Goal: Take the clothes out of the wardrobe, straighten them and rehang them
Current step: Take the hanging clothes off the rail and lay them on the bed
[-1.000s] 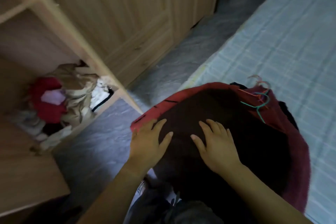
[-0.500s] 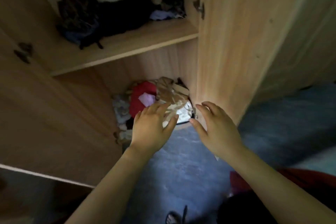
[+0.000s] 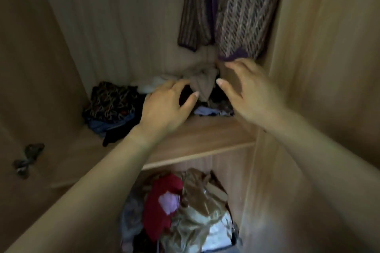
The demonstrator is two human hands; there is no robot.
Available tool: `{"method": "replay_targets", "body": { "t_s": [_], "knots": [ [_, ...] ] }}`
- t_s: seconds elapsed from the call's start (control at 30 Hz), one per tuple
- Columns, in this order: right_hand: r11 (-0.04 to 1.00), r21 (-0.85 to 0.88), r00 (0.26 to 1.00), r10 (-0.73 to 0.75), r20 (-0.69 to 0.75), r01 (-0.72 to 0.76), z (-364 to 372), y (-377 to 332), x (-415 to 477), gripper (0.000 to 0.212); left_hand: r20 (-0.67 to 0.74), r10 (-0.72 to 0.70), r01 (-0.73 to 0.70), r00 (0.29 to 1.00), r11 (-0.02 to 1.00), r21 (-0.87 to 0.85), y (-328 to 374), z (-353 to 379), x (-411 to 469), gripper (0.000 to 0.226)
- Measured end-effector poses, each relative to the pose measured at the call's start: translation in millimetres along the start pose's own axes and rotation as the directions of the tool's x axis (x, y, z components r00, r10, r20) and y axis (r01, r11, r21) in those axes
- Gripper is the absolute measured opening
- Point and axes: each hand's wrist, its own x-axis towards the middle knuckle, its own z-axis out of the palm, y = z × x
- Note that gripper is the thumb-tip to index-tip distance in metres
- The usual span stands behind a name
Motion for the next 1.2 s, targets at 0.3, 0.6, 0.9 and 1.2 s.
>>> {"method": "replay_targets", "body": {
  "t_s": [0.3,0.6,0.9,1.2],
  "knots": [
    [0.977,-0.178,0.976,-0.15,-0.156,0.121,-6.7,66.8,228.2,0.053,-0.192,0.142,-0.16,0.971,0.984,-0.081,-11.9,-9.4,233.7,0.059],
    [0.904,-0.357,0.899,-0.342,-0.272,0.236,-41.8,106.3,388.2,0.04,-0.36,0.248,-0.299,0.899,0.95,-0.092,-11.0,-18.6,414.8,0.046],
    [0.723,-0.687,0.908,-0.335,-0.252,0.076,-77.9,113.7,520.7,0.045,-0.476,0.296,-0.408,0.828,0.901,-0.15,-8.6,-22.6,561.1,0.051],
    [0.543,-0.828,0.956,-0.147,-0.255,-0.137,-102.0,113.7,607.3,0.057,-0.621,0.082,-0.362,0.78,0.869,-0.339,-18.7,-7.5,645.2,0.052]
  ]
}}
